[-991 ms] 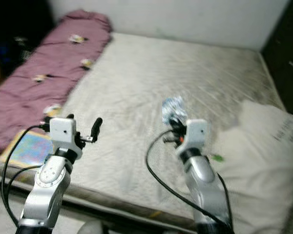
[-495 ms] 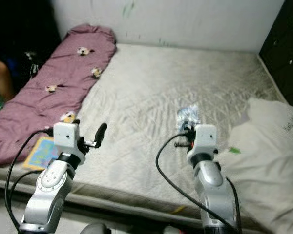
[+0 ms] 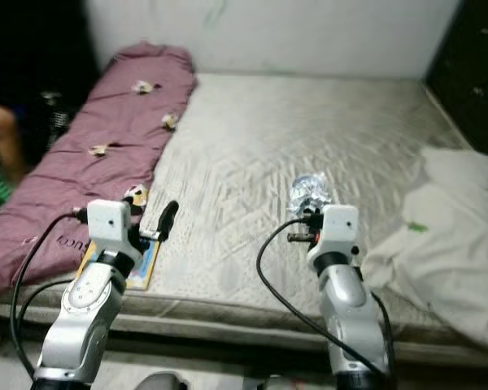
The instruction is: Clean up the room
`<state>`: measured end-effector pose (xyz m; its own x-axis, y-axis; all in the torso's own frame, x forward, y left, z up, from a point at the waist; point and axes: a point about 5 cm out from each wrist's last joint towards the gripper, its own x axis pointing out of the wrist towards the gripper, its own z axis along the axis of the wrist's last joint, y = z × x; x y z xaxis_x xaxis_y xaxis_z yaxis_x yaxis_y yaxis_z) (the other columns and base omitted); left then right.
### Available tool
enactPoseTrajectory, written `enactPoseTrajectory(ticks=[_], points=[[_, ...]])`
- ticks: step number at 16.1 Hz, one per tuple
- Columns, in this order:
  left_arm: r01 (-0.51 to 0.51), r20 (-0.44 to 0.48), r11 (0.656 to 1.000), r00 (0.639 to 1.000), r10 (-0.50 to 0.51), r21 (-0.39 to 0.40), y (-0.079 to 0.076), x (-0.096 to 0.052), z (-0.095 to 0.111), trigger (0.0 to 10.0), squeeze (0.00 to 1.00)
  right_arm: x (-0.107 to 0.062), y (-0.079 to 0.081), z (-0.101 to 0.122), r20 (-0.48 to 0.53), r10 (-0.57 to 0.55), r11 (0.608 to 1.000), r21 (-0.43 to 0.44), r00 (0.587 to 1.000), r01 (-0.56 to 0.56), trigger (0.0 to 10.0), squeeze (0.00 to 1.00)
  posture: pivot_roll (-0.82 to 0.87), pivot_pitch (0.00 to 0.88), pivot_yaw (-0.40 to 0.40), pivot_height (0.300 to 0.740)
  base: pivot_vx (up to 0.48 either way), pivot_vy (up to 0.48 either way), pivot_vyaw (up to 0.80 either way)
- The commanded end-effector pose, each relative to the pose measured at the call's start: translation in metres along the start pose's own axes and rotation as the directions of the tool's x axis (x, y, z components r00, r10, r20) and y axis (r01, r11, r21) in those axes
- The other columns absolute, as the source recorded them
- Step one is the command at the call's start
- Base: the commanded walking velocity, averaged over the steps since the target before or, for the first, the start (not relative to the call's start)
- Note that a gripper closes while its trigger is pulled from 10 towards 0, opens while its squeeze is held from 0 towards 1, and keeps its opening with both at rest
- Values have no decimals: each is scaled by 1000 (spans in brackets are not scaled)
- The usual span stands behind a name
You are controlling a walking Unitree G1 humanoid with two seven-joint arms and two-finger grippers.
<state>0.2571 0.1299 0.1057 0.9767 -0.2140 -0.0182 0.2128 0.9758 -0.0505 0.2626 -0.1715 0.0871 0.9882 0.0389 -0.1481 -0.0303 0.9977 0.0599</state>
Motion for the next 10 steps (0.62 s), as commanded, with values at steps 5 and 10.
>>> enactPoseTrajectory(ticks=[5, 10], points=[[-11, 17, 1000, 1000, 11, 16, 6, -3, 3, 10000, 0, 3, 8, 5, 15, 40, 999, 16, 999, -40, 10000, 0, 2, 0, -9, 740, 0, 0, -94], [32, 21, 999, 999, -31, -15, 2, -6, 4, 10000, 0, 3, 9, 5, 15, 45, 999, 21, 999, -45, 10000, 0, 1, 0, -8, 740, 247, 0, -540]])
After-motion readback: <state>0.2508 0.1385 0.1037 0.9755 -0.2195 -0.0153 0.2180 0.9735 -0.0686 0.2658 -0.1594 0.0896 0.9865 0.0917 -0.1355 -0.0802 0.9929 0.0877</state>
